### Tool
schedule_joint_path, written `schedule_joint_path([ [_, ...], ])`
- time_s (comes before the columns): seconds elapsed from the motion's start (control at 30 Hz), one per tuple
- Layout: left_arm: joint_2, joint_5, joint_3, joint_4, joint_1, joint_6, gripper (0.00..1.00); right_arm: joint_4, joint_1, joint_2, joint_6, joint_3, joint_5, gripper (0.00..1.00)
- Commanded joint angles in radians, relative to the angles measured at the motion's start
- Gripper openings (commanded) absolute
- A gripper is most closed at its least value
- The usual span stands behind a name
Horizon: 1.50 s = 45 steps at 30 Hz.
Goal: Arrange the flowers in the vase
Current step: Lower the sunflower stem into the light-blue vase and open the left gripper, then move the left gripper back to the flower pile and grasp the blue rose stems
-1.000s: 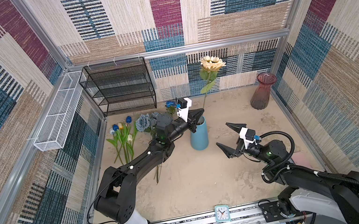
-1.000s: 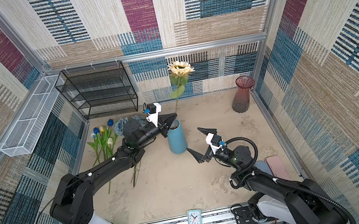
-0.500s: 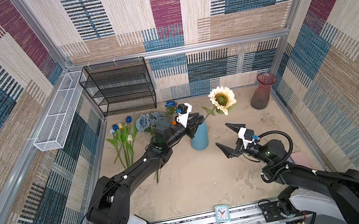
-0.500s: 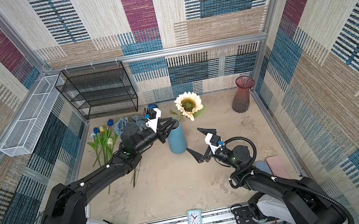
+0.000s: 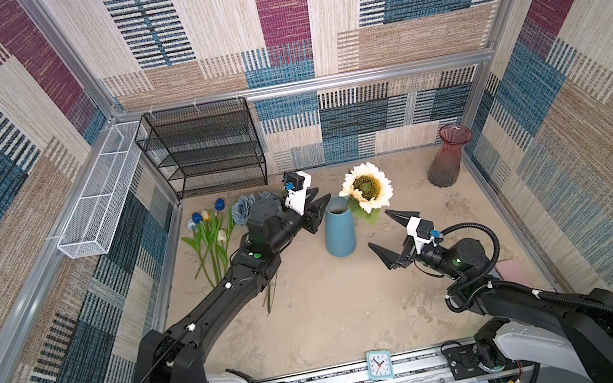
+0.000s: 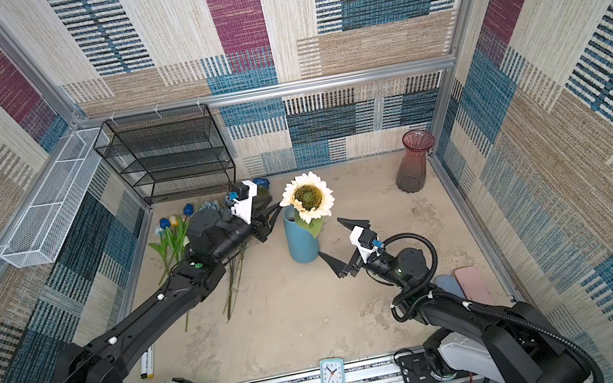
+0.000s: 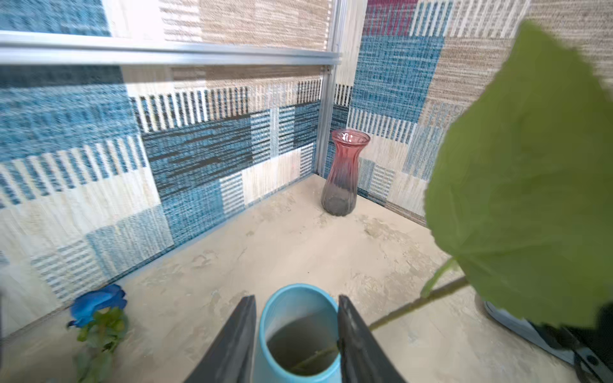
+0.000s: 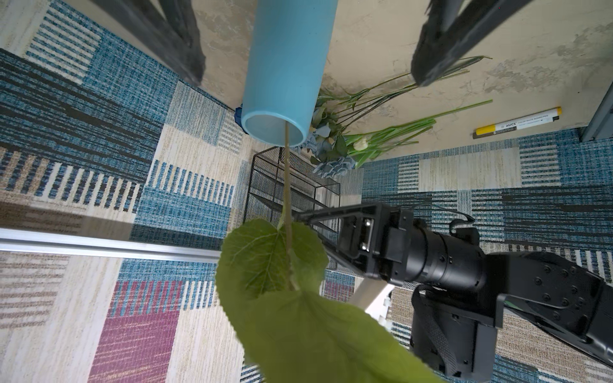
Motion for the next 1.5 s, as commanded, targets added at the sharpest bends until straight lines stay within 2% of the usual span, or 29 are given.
schedule_joint_path([
  [0.0,-0.094,-0.125,-0.017,-0.131,0.048,-0.001,0.50,0.029,0.002,-0.005,0.019,0.002,0.004,1.00],
  [0.07,-0.142,-0.179,-0.029,-0.212,0.094,-0.011,0.52,0.031,0.002,-0.007,0.022,0.002,-0.001,1.00],
  [0.13,-0.172,-0.263,-0.034,-0.309,0.144,-0.041,0.62,0.038,0.002,-0.009,0.025,-0.003,-0.002,1.00],
  [0.2,-0.169,-0.347,-0.018,-0.452,0.213,-0.097,0.64,0.046,0.002,-0.010,0.028,-0.008,-0.004,1.00],
  [0.3,-0.122,-0.388,-0.005,-0.621,0.307,-0.179,0.64,0.058,0.002,-0.006,0.035,-0.014,-0.009,0.99],
  [0.4,-0.032,-0.376,0.014,-0.717,0.361,-0.202,0.63,0.073,0.002,0.005,0.043,-0.016,-0.015,0.99],
  [0.67,0.294,-0.310,0.193,-0.878,0.357,-0.128,0.63,0.071,0.002,0.003,0.040,-0.022,-0.011,0.99],
  [0.8,0.386,-0.281,0.239,-0.888,0.351,-0.124,0.57,0.065,0.002,-0.003,0.037,-0.024,-0.008,0.99],
  [0.97,0.449,-0.272,0.267,-0.905,0.348,-0.122,0.51,0.070,0.002,-0.003,0.034,-0.030,0.000,0.99],
  [1.3,0.509,-0.249,0.268,-0.911,0.346,-0.136,0.49,0.070,0.002,0.004,0.031,-0.031,0.003,0.99],
  [1.47,0.513,-0.262,0.261,-0.908,0.342,-0.136,0.45,0.070,0.003,0.009,0.031,-0.029,0.004,0.99],
])
